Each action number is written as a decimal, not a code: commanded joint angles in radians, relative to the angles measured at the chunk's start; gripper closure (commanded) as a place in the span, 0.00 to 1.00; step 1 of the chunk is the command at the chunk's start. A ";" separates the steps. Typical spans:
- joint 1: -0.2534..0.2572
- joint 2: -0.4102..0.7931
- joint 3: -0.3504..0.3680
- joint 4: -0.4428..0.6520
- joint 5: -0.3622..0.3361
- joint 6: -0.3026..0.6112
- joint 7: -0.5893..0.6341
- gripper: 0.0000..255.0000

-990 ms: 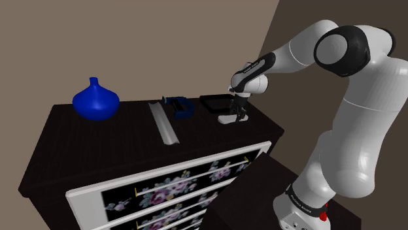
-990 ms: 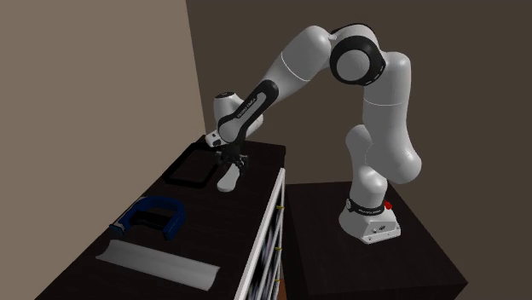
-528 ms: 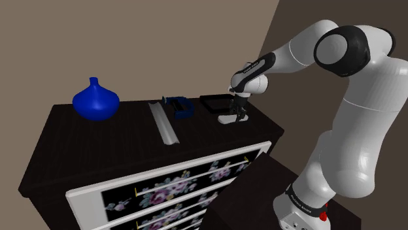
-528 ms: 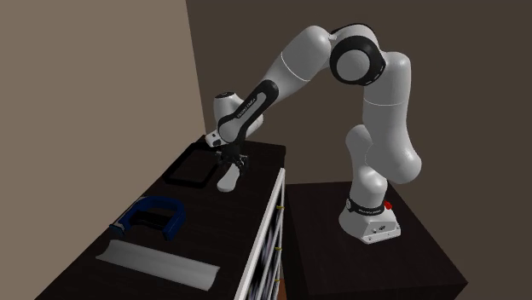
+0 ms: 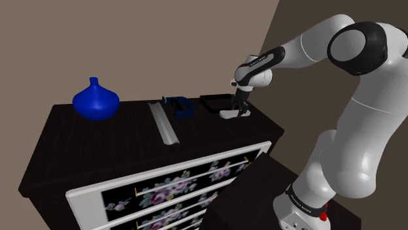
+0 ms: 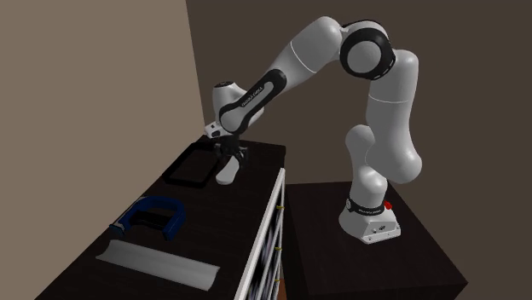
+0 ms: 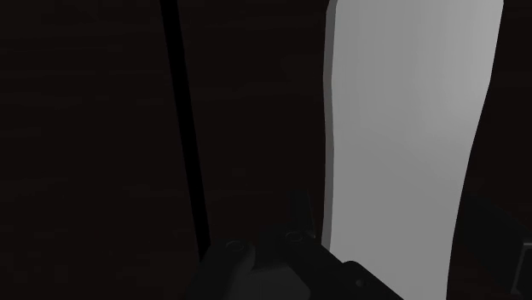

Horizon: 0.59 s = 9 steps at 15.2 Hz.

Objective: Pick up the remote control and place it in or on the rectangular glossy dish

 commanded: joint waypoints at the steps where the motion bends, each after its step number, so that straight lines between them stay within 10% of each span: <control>1: 0.005 -0.021 -0.005 0.009 -0.022 -0.024 0.016 1.00; 9: 0.016 -0.106 -0.013 0.050 -0.101 -0.126 0.074 1.00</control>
